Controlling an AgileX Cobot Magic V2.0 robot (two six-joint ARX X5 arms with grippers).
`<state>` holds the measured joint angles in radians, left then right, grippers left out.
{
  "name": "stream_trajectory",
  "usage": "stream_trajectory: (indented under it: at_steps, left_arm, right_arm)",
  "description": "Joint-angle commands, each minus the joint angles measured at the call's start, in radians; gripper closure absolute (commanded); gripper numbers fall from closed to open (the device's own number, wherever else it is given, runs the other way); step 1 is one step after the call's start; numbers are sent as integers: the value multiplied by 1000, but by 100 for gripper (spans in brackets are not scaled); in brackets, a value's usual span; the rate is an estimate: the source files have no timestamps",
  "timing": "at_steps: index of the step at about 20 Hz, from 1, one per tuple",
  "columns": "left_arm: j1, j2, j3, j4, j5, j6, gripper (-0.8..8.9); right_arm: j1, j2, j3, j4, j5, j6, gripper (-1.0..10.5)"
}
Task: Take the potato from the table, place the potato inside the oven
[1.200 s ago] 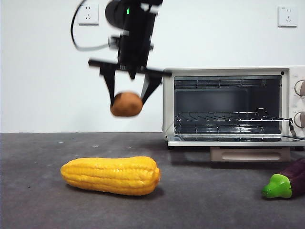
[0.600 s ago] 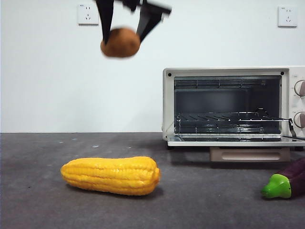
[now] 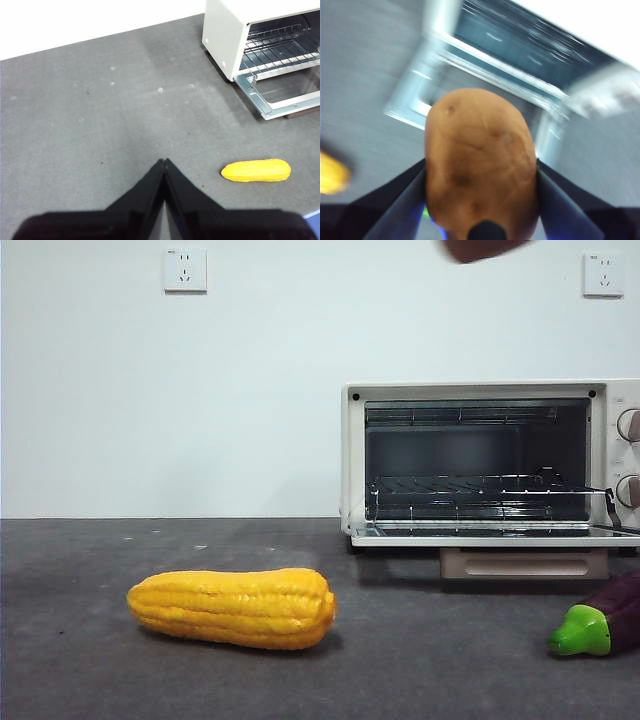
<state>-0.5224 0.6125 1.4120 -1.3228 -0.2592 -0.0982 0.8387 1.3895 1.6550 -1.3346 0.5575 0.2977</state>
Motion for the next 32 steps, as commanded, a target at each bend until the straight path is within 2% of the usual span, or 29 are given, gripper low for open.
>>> stream_trajectory:
  at_steps: [1,2,6,9,12,15,18,21,25,29,32]
  left_arm:
    - [4,3,-5,6,-4,-3,820]
    - [4,6,-5,6,-4,-2,820]
    - [4,33,-5,6,-4,4,820]
    - [4,61,-5,6,-4,5,820]
    - [4,77,-5,6,-4,5,820]
    - [4,79,-5,6,-9,5,820]
    - [4,80,-5,6,-60,6,820]
    - [4,82,-5,6,-60,13,820]
    - [4,82,-5,6,-60,20,820]
    - [4,82,-5,6,-60,19,820]
    - [4,82,-5,6,-60,19,820]
  right_arm:
    - [1,-126,-213,151,-9,48,854]
    - [-3,-181,-305,222,-20,53,854]
    - [-21,-328,-635,488,-21,151,855]
    - [-65,-346,-820,731,-132,155,856]
    - [-127,-340,-927,960,-229,156,856]
    - [-193,-325,-957,1106,-247,150,856]
    - [-272,-274,-957,1226,-330,116,856]
    - [-306,-195,-957,1275,-330,115,855]
    - [-341,-81,-954,1435,-330,118,855]
    - [-391,38,-887,1463,-331,106,855]
    - [-402,123,-803,1465,-334,60,855]
